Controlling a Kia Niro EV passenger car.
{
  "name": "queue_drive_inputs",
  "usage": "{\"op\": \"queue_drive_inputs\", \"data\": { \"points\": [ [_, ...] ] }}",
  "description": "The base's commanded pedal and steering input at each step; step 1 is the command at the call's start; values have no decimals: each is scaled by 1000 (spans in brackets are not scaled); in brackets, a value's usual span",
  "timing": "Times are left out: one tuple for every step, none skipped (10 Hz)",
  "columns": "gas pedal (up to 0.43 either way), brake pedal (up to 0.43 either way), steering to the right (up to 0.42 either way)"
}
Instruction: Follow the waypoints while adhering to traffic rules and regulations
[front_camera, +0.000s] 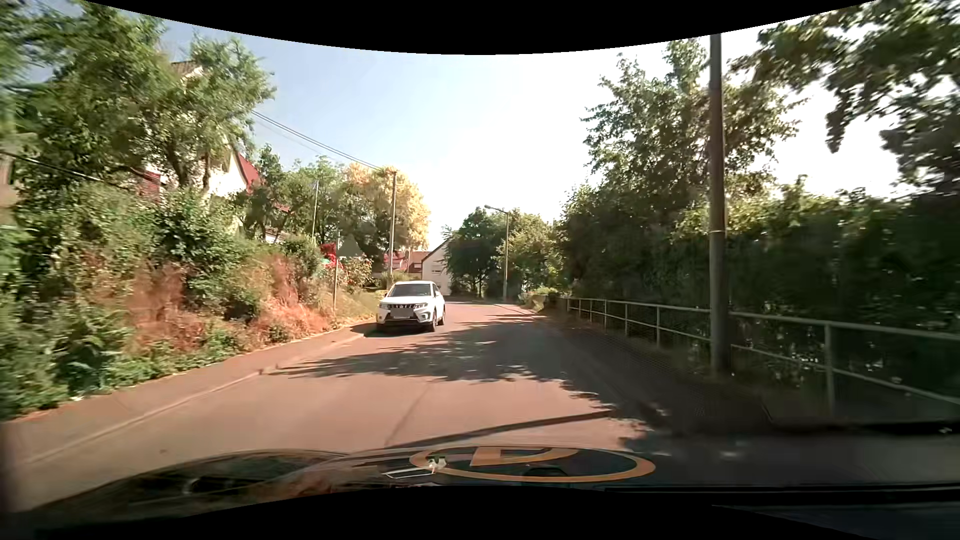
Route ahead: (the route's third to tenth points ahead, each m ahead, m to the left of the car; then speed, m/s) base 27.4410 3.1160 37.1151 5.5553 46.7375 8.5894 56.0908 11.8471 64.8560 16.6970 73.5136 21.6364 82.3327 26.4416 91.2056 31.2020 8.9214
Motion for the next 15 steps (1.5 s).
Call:
{"op": "queue_drive_inputs", "data": {
  "points": [
    [169, 0, -7],
    [169, 0, -6],
    [157, 0, -6],
    [157, 0, -5],
    [157, 0, -5],
    [157, 0, -5],
    [157, 0, -5],
    [157, 0, -4],
    [157, 0, -5],
    [169, 0, -5],
    [169, 0, -5],
    [169, 0, -5],
    [177, 0, -4],
    [177, 0, -4],
    [197, 0, -5]
  ]
}}
